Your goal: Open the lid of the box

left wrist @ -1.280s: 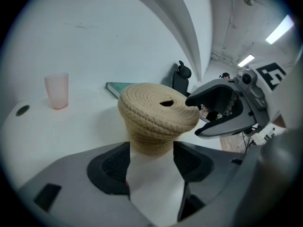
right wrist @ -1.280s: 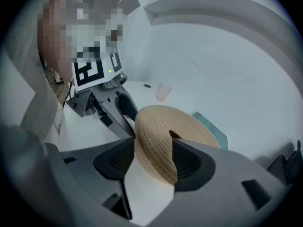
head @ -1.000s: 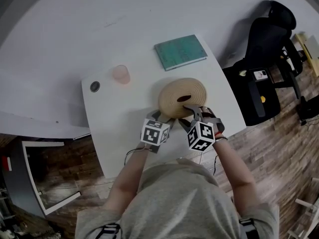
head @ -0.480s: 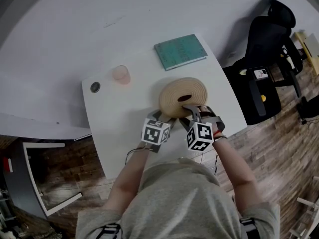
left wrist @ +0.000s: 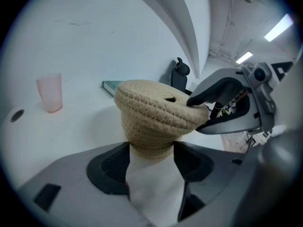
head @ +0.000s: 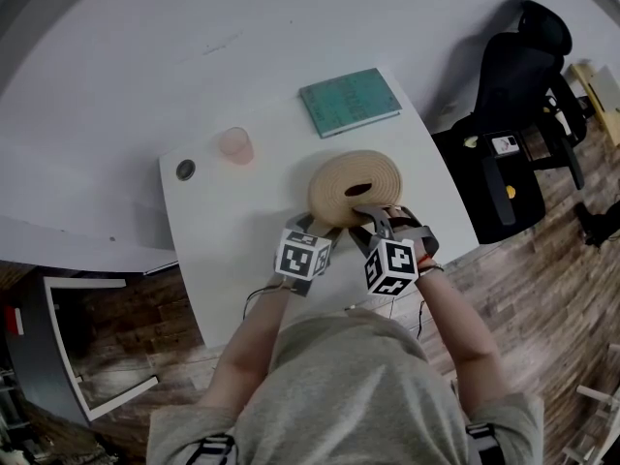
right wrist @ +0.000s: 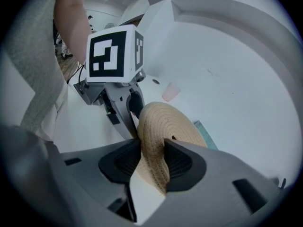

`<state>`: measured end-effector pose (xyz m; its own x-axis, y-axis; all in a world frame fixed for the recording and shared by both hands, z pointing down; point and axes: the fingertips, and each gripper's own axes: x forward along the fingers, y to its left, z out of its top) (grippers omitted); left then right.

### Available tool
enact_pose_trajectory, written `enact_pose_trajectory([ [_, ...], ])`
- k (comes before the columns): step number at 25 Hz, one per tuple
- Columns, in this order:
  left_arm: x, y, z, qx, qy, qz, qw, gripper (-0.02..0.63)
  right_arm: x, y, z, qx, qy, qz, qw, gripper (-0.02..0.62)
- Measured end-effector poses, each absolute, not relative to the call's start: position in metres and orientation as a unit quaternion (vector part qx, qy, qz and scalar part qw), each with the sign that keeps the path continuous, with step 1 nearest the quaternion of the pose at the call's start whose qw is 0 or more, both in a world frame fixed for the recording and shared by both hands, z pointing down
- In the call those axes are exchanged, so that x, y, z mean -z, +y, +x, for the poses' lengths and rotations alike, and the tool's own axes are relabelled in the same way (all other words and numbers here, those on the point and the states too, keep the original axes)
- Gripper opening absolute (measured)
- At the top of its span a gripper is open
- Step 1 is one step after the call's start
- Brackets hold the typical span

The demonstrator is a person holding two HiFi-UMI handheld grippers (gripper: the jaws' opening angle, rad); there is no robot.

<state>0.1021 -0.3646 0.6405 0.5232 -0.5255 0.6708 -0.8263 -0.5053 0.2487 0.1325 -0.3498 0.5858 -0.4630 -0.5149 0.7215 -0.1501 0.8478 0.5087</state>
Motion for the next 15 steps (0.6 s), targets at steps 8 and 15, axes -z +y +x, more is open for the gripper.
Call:
enact_pose_trajectory([
  [8,-0.640,-0.364,0.101,-0.272,-0.414,0.823,0.277,0.264,-0.564,-0.347,0.128,0.187,-0.849,0.210,0.448,0.130],
  [15,-0.638,-0.364,0.099,-0.274,-0.421,0.821,0.272,0.264,-0.546,-0.348,0.125,0.186,-0.859,0.224,0.421,0.114],
])
